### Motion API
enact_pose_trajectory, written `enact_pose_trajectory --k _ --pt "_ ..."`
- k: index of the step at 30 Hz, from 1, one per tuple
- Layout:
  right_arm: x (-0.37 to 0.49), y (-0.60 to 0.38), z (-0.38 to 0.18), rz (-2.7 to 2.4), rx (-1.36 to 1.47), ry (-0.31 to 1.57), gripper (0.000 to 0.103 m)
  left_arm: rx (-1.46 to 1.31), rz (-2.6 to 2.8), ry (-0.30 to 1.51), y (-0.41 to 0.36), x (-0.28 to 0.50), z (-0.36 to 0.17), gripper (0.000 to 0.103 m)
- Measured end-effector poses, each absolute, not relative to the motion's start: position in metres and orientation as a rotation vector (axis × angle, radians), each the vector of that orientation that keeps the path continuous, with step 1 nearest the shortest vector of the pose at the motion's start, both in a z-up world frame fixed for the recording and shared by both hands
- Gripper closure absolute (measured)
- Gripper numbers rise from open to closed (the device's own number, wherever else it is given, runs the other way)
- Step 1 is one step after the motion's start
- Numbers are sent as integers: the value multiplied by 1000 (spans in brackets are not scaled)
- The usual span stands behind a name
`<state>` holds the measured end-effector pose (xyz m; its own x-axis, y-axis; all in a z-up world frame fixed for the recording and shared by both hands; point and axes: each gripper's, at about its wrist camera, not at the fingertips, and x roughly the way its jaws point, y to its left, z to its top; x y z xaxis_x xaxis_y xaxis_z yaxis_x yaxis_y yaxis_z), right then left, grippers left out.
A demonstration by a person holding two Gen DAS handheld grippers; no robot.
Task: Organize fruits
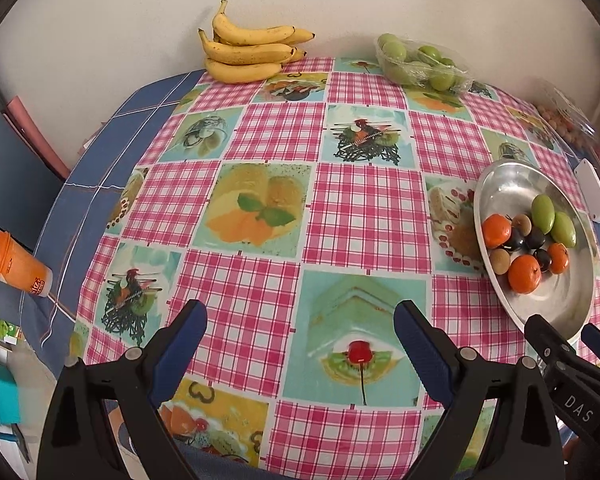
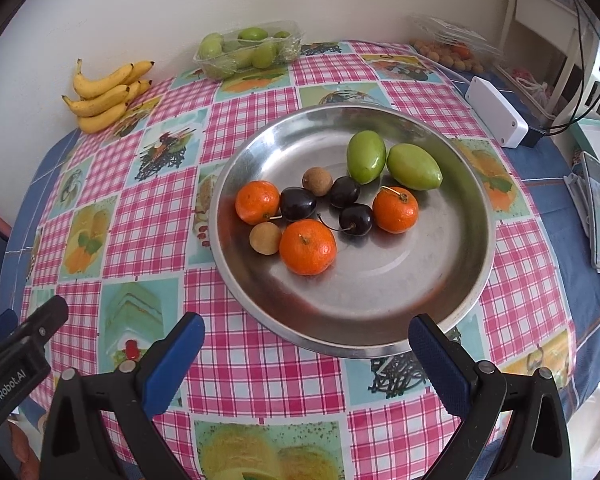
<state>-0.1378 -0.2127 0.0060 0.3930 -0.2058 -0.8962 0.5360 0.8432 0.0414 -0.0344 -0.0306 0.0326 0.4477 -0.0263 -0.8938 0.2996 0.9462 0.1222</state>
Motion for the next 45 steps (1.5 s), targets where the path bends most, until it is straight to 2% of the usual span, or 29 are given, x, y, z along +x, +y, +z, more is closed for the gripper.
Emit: enact_pose_trajectory --k 45 --pt "-137 -209 11 -451 346 1050 0 291 -226 1122 -30 -36 29 8"
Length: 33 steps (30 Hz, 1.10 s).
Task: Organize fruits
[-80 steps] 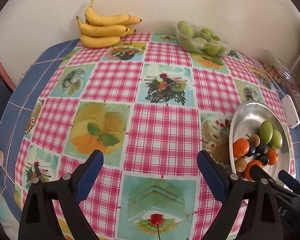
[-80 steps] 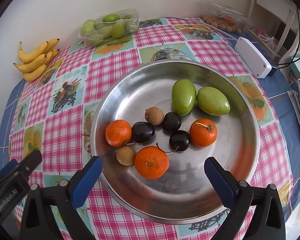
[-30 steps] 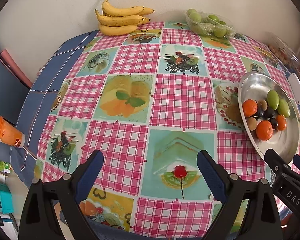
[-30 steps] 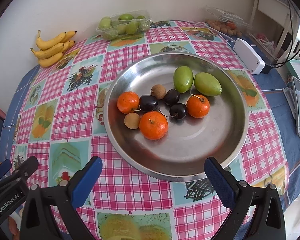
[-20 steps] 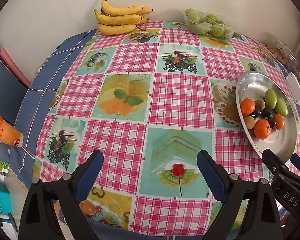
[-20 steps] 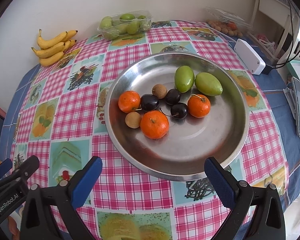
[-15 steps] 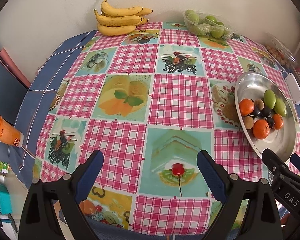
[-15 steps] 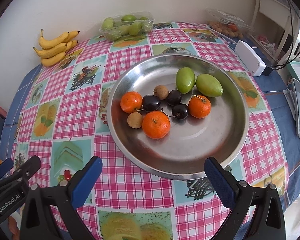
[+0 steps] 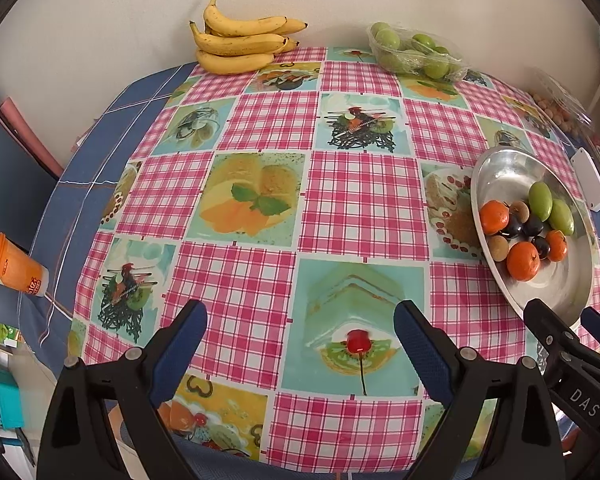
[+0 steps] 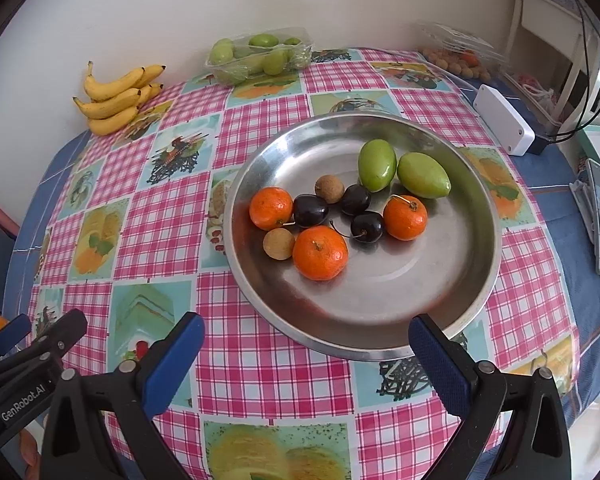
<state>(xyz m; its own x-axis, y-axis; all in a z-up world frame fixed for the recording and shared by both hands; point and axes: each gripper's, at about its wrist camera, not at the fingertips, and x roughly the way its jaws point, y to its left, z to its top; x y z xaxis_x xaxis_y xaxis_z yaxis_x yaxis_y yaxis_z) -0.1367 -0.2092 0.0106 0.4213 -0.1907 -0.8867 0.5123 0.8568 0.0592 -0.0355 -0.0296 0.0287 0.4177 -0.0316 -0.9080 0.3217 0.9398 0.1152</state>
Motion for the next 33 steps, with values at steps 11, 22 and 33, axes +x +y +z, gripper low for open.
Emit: enact_pose_trajectory --k 11,22,33 --pt "-136 -210 10 -448 352 1052 0 286 -208 1123 -28 -33 28 8" --pt "-133 -209 7 -445 346 1061 0 287 -202 1127 -28 -32 27 8" --pt "-131 -208 5 -443 342 1073 0 270 -183 1149 -24 -28 23 8"
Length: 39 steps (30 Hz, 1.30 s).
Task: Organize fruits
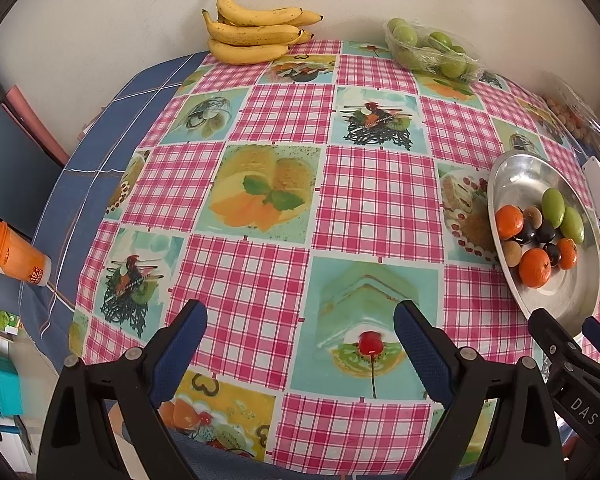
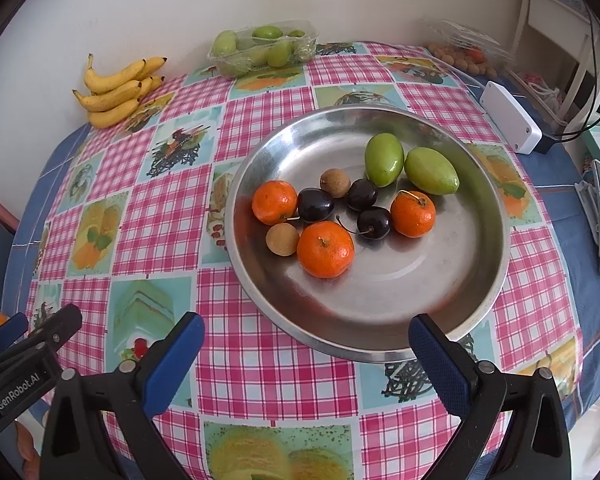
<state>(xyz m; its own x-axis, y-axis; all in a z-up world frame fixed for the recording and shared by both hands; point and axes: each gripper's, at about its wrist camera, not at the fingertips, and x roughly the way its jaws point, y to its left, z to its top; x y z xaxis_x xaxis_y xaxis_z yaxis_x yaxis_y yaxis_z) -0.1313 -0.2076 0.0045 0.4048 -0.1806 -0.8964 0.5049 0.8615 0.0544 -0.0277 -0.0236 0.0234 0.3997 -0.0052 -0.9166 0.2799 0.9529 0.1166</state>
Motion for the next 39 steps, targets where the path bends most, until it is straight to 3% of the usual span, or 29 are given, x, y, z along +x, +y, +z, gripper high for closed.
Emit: enact_pose_trajectory --k 39 --pt "-130 -205 1 -439 339 1082 0 280 -176 1157 -23 -28 20 8"
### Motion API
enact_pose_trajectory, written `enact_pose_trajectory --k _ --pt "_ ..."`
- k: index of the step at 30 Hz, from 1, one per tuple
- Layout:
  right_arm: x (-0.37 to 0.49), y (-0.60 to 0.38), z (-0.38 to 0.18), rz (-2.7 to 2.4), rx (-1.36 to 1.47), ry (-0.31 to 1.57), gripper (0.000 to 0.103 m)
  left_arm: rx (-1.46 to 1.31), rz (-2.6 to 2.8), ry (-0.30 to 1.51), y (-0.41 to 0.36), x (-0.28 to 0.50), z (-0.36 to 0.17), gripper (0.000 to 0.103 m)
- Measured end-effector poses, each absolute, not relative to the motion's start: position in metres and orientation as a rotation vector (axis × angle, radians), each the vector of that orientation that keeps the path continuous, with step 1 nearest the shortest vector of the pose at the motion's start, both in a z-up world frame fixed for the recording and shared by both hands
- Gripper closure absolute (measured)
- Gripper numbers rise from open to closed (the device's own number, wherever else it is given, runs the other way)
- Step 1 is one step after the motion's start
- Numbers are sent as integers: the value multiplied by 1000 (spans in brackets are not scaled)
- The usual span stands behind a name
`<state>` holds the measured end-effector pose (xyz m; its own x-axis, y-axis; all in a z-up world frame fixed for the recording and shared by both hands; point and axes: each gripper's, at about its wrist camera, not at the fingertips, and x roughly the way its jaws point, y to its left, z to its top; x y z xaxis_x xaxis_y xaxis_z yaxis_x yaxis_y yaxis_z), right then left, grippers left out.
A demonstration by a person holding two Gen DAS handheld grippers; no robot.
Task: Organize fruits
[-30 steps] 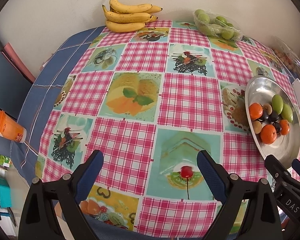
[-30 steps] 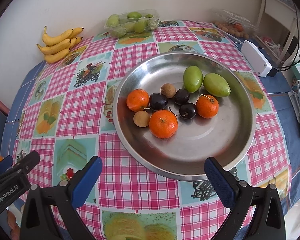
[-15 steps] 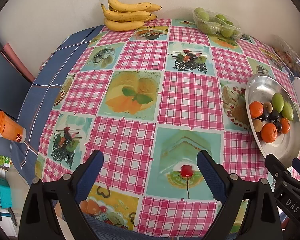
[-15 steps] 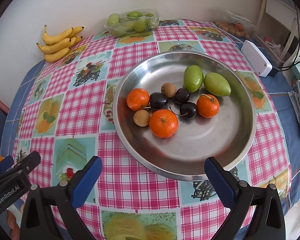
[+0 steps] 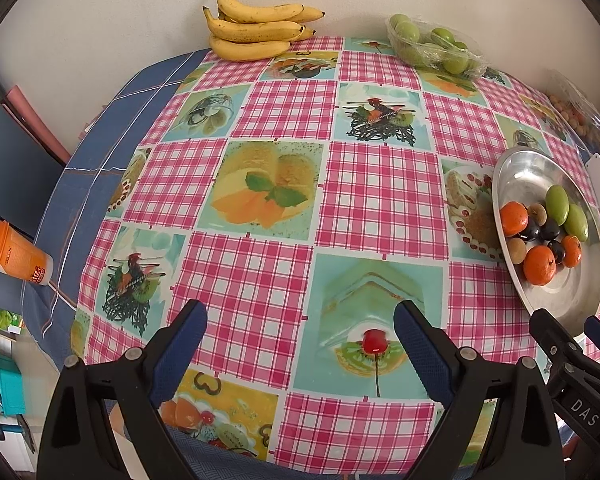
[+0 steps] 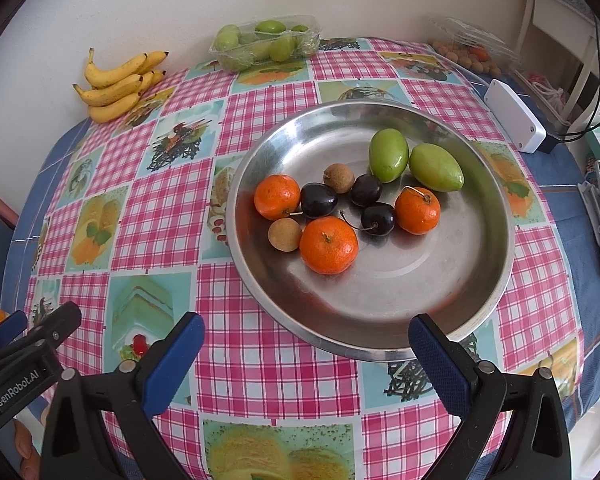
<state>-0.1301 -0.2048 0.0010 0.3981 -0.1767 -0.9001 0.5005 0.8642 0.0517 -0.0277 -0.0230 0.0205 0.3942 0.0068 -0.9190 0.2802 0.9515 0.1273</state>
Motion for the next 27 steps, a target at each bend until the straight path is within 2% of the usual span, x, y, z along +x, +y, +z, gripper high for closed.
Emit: enact_pose_trajectory --k 27 --pt "-130 -203 -2 -436 339 1088 0 276 -171 1154 -21 -27 21 8"
